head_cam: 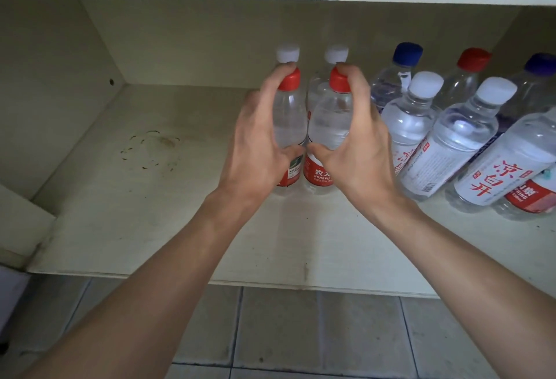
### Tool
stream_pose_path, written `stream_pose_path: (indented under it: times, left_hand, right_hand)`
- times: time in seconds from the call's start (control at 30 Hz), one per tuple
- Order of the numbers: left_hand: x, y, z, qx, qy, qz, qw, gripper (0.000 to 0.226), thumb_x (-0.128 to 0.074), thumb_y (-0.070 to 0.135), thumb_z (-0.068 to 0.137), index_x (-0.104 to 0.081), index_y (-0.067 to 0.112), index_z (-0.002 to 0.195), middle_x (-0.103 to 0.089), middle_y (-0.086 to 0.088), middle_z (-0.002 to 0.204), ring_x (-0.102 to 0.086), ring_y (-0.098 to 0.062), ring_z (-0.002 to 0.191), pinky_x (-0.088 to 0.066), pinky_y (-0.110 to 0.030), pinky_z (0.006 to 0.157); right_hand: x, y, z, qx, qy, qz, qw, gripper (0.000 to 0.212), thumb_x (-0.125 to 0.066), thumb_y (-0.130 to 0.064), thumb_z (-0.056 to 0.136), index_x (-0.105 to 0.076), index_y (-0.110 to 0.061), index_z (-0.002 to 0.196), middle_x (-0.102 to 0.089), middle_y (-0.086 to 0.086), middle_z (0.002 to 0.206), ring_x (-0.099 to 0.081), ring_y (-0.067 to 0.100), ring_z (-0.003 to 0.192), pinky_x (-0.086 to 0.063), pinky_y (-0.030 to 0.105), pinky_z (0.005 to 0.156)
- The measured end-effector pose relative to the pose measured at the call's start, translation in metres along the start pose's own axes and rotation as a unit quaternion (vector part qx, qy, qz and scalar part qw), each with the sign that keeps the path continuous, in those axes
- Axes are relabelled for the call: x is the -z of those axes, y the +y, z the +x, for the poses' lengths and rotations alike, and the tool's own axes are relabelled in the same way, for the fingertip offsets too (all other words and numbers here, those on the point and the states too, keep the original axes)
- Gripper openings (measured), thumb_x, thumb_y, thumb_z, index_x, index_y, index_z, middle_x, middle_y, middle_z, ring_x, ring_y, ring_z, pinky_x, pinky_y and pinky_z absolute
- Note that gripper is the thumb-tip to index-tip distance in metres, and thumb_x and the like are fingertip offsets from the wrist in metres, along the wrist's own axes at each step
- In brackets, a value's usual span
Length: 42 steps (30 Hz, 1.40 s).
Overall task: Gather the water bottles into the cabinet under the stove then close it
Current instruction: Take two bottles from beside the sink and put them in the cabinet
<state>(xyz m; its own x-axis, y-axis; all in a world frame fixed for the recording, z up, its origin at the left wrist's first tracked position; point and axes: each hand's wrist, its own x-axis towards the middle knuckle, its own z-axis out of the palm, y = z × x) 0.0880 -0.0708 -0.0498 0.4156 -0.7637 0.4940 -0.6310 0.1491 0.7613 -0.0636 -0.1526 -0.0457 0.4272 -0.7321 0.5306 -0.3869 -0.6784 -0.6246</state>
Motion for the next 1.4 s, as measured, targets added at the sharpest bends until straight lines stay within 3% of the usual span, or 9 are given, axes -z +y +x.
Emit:
stream_pose_path:
  times: [0.37, 0.6, 0.8, 0.9, 1.0, 1.1, 1.17, 1.23, 1.4]
  left_hand:
    - [0.0, -0.005, -0.002, -0.014, 0.009, 0.019, 1.0, 0.115, -0.102, 0.003, 0.068, -0.042, 0.029, 0.163, -0.058, 0.001, 0.149, -0.056, -0.016, 0.139, -0.05, -0.039, 0.116]
    - [0.004, -0.005, -0.001, -0.012, -0.004, 0.027, 1.0, 0.117, -0.103, 0.01, 0.068, -0.041, 0.027, 0.165, -0.058, -0.002, 0.149, -0.058, -0.019, 0.137, -0.053, -0.047, 0.112]
    - [0.015, 0.01, -0.014, 0.028, -0.046, 0.088, 0.995, 0.121, -0.094, 0.018, 0.086, -0.014, 0.057, 0.169, -0.064, -0.002, 0.148, -0.068, -0.025, 0.128, -0.058, -0.054, 0.105]
    - [0.029, 0.034, -0.03, 0.059, -0.064, 0.155, 0.984, 0.102, -0.079, 0.037, 0.103, -0.006, 0.058, 0.171, -0.064, -0.005, 0.147, -0.067, -0.028, 0.117, -0.058, -0.053, 0.101]
    - [0.048, 0.062, -0.051, 0.081, -0.088, 0.262, 0.958, 0.07, -0.05, 0.056, 0.114, -0.013, 0.051, 0.174, -0.065, -0.009, 0.134, -0.059, -0.03, 0.1, -0.054, -0.046, 0.086]
    - [0.069, 0.087, -0.066, 0.096, -0.132, 0.326, 0.931, 0.058, -0.038, 0.061, 0.115, -0.044, 0.037, 0.167, -0.061, -0.005, 0.149, -0.061, -0.035, 0.128, -0.056, -0.048, 0.091]
    - [0.085, 0.111, -0.072, 0.098, -0.159, 0.351, 0.918, 0.067, -0.029, 0.069, 0.112, -0.066, 0.024, 0.144, -0.066, -0.007, 0.138, -0.065, -0.037, 0.125, -0.058, -0.049, 0.087]
    - [0.103, 0.142, -0.076, 0.093, -0.179, 0.381, 0.902, 0.083, -0.017, 0.076, 0.104, -0.072, 0.017, 0.126, -0.071, -0.007, 0.129, -0.069, -0.037, 0.119, -0.058, -0.048, 0.084]
    - [0.157, 0.235, -0.088, 0.112, -0.258, 0.461, 0.841, 0.092, -0.01, 0.078, 0.1, -0.071, 0.018, 0.133, -0.068, -0.007, 0.144, -0.066, -0.035, 0.129, -0.056, -0.046, 0.093]
  right_hand:
    - [-0.004, 0.001, 0.0, -0.009, 0.005, -0.024, 1.0, 0.113, -0.095, -0.019, 0.076, -0.024, -0.035, 0.162, -0.058, 0.008, 0.134, -0.063, 0.033, 0.115, -0.057, 0.052, 0.094]
    - [-0.004, -0.004, -0.002, -0.013, 0.008, -0.042, 0.999, 0.112, -0.091, -0.018, 0.078, -0.021, -0.036, 0.163, -0.057, 0.011, 0.133, -0.063, 0.036, 0.11, -0.059, 0.055, 0.089]
    - [0.007, -0.018, -0.013, -0.028, -0.014, -0.076, 0.997, 0.118, -0.087, -0.021, 0.086, -0.005, -0.04, 0.169, -0.056, 0.015, 0.143, -0.066, 0.045, 0.106, -0.06, 0.054, 0.08]
    - [0.022, -0.032, -0.027, -0.055, -0.038, -0.121, 0.99, 0.109, -0.077, -0.024, 0.097, 0.002, -0.033, 0.172, -0.052, 0.016, 0.154, -0.068, 0.047, 0.104, -0.057, 0.046, 0.077]
    - [0.039, -0.049, -0.043, -0.093, -0.083, -0.197, 0.972, 0.075, -0.053, -0.028, 0.111, -0.011, -0.017, 0.172, -0.051, 0.023, 0.155, -0.066, 0.048, 0.113, -0.05, 0.048, 0.084]
    - [0.059, -0.075, -0.055, -0.12, -0.161, -0.245, 0.948, 0.051, -0.039, -0.037, 0.115, -0.043, -0.009, 0.158, -0.062, 0.026, 0.138, -0.064, 0.048, 0.118, -0.049, 0.051, 0.092]
    - [0.08, -0.097, -0.058, -0.142, -0.22, -0.248, 0.933, 0.052, -0.035, -0.045, 0.115, -0.066, -0.007, 0.131, -0.069, 0.027, 0.12, -0.066, 0.048, 0.112, -0.049, 0.049, 0.086]
    - [0.104, -0.124, -0.06, -0.159, -0.277, -0.258, 0.912, 0.061, -0.033, -0.052, 0.115, -0.074, -0.007, 0.111, -0.072, 0.027, 0.109, -0.067, 0.047, 0.108, -0.043, 0.044, 0.079]
    - [0.178, -0.213, -0.061, -0.16, -0.355, -0.279, 0.878, 0.051, -0.043, -0.048, 0.114, -0.072, -0.007, 0.107, -0.073, 0.023, 0.113, -0.067, 0.043, 0.11, -0.037, 0.041, 0.078]
